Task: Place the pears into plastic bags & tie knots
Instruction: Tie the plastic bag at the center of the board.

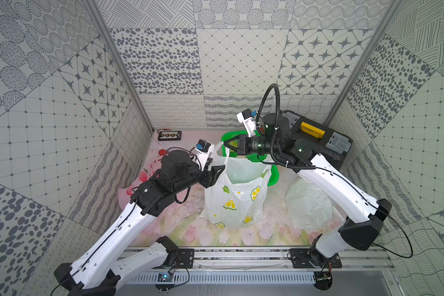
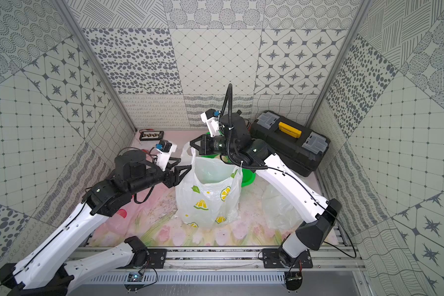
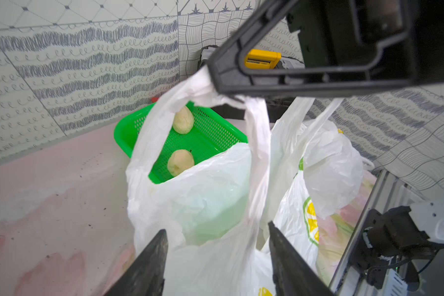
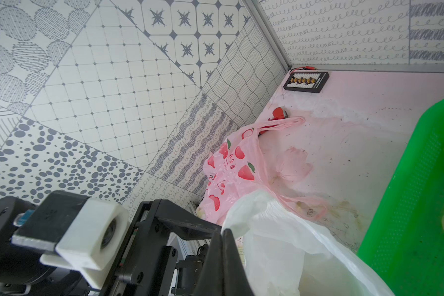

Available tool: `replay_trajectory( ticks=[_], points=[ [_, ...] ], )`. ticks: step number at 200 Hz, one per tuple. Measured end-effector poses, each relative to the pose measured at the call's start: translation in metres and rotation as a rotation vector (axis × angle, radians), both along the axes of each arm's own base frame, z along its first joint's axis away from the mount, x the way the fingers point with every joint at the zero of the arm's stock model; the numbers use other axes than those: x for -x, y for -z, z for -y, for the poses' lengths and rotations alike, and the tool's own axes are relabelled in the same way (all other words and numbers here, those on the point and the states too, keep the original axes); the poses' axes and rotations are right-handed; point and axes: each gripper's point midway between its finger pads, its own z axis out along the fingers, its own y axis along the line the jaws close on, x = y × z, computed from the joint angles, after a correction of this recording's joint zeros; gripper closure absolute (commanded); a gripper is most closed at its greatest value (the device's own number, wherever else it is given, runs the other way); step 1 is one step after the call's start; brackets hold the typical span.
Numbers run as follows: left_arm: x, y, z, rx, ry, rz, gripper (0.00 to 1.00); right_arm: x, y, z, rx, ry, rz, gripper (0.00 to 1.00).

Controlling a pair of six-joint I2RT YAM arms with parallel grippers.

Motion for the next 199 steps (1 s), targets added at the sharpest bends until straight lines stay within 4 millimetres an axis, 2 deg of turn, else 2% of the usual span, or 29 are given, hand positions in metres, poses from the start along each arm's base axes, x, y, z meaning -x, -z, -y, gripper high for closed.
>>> replay_trajectory(
  ticks=[24, 34, 47, 93, 173, 199],
  points=[
    [0.010, -0.001, -0.017, 0.009, -0.026, 0.024, 0.06, 0.003, -0.004, -0.001, -0.016, -0.019, 0.008, 0.96],
    [0.012, 0.001, -0.018, 0.009, -0.021, 0.027, 0.02, 0.004, -0.005, -0.001, -0.020, -0.021, 0.010, 0.97],
    [0.011, 0.002, -0.016, 0.008, -0.008, 0.022, 0.01, 0.004, -0.007, -0.002, -0.025, -0.022, 0.012, 0.96],
    [-0.015, 0.019, -0.005, -0.040, -0.033, -0.030, 0.01, 0.008, -0.009, -0.007, -0.042, -0.036, 0.010, 0.96],
    [-0.045, 0.023, -0.008, -0.060, -0.108, 0.059, 0.01, 0.021, -0.011, -0.013, -0.065, -0.106, -0.013, 0.97],
    [-0.051, 0.025, -0.012, -0.049, -0.102, 0.105, 0.05, 0.030, -0.011, -0.015, -0.074, -0.156, -0.024, 0.98]
  ],
)
